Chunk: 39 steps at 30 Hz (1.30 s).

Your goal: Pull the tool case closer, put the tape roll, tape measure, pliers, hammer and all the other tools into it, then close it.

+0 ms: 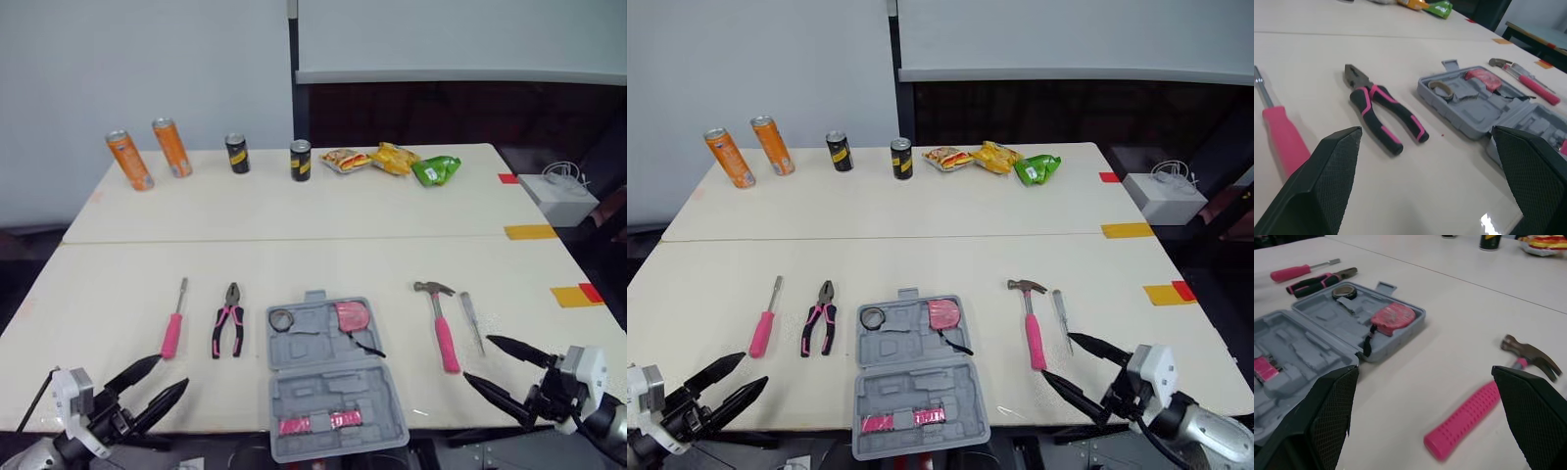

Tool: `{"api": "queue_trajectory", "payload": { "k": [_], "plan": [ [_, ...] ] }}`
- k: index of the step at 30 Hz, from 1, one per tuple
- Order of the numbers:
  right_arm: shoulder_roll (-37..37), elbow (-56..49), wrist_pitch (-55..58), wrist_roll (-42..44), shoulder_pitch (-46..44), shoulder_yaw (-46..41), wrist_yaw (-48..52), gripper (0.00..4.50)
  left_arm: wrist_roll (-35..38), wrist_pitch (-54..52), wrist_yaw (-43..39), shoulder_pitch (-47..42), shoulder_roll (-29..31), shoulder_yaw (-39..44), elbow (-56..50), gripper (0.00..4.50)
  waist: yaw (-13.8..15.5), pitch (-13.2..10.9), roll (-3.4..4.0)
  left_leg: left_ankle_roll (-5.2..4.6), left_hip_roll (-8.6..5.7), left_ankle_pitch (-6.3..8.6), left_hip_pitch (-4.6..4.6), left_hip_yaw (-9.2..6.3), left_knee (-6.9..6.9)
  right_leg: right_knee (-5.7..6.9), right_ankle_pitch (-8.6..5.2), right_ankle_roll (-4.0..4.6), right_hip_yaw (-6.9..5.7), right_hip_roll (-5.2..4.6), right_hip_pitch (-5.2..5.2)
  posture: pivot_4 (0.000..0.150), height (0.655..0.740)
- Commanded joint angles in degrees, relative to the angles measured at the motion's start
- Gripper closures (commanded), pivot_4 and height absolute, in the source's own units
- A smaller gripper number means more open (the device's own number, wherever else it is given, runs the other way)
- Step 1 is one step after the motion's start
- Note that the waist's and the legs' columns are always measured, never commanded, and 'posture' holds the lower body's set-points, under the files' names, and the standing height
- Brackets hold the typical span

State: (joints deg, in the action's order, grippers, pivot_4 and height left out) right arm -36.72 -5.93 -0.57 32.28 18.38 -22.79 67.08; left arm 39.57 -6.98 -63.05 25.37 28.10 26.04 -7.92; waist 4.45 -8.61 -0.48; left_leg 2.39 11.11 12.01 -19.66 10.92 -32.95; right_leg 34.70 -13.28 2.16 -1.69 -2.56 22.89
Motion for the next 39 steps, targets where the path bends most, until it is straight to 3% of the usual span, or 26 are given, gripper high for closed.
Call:
{"api": "queue_trajectory", "payload": {
  "k": [1, 8, 15, 19, 24, 28, 34, 39],
  "plan": [
    [-1.1, -3.6, 2.6, 1.2, -5.0, 1.9, -1.6, 0.01, 1.8, -3.1, 1.7, -2.4, 2.0, -1.3, -5.4, 0.0, 0.0, 0.0, 0.0, -0.01, 0.0, -0.01, -0.01, -0.01, 0.0, 0.0, 0.04, 0.07, -0.01, 0.0, 0.0, 0.15, 0.74],
    [-4.3, -3.8, 8.9, -5.3, -16.4, 11.0, -5.2, 0.01, -2.8, -6.1, 3.5, -8.1, 6.9, -6.0, -8.5, 0.0, -0.1, 0.0, 0.09, -0.04, 0.01, -0.04, 0.2, 0.0, -0.1, 0.15, 0.08, 0.13, -0.01, 0.01, 0.03, 0.15, 0.74],
    [-6.4, 1.1, 9.8, -8.1, -26.3, 18.1, 0.0, 0.01, -3.8, -8.3, 1.2, -13.2, 10.9, -9.1, -5.9, 0.0, -0.3, 0.0, 0.12, -0.3, 0.0, -0.2, -0.02, 0.04, -0.21, 0.39, 0.07, 0.13, 0.02, -0.01, 0.35, 0.15, 0.74],
    [-4.4, 3.0, 7.3, -6.6, -30.8, 19.2, 2.9, 0.01, -4.0, -10.7, 7.2, -15.1, 10.1, -7.5, -6.3, 0.0, -0.4, 0.0, 0.14, -0.32, 0.02, -0.22, -0.3, 0.02, -0.32, 0.57, 0.1, 0.18, 0.02, 0.0, 0.61, 0.15, 0.74],
    [-2.3, 3.1, 8.5, -2.1, -33.0, 17.8, 5.4, 0.01, -1.5, -19.5, 22.7, -13.7, 6.2, -5.1, -15.8, 0.0, -0.6, 0.0, 0.13, -0.33, 0.05, -0.22, -0.4, 0.0, -0.53, 0.67, 0.09, 0.22, 0.0, 0.0, 0.64, 0.15, 0.74],
    [-2.7, 1.8, 9.9, -0.1, -33.5, 17.5, 7.1, 0.01, -7.8, -32.6, 41.8, -13.2, 3.2, -7.7, -26.2, 0.0, -0.8, 0.0, 0.11, -0.34, 0.05, -0.21, -0.48, -0.06, -0.7, 0.68, 0.12, 0.26, -0.02, -0.02, 0.6, 0.15, 0.74],
    [-4.1, -0.2, 11.9, 1.7, -33.0, 17.1, 8.9, 0.01, -3.0, -49.7, 59.2, -21.1, -7.7, -9.8, -32.3, 0.0, -1.0, 0.0, 0.14, -0.4, 0.04, -0.28, -0.48, -0.12, -0.83, 0.83, 0.2, 0.39, -0.04, -0.01, 0.54, 0.15, 0.74],
    [-5.0, -1.8, 14.4, 3.0, -33.1, 16.1, 8.6, 0.01, -8.3, -59.8, 70.6, -28.9, -13.0, -11.6, -31.2, 0.0, -1.4, 0.0, 0.1, -0.43, 0.04, -0.3, -0.63, -0.17, -1.04, 0.97, 0.22, 0.42, -0.04, -0.01, 0.56, 0.15, 0.74]
  ]
}}
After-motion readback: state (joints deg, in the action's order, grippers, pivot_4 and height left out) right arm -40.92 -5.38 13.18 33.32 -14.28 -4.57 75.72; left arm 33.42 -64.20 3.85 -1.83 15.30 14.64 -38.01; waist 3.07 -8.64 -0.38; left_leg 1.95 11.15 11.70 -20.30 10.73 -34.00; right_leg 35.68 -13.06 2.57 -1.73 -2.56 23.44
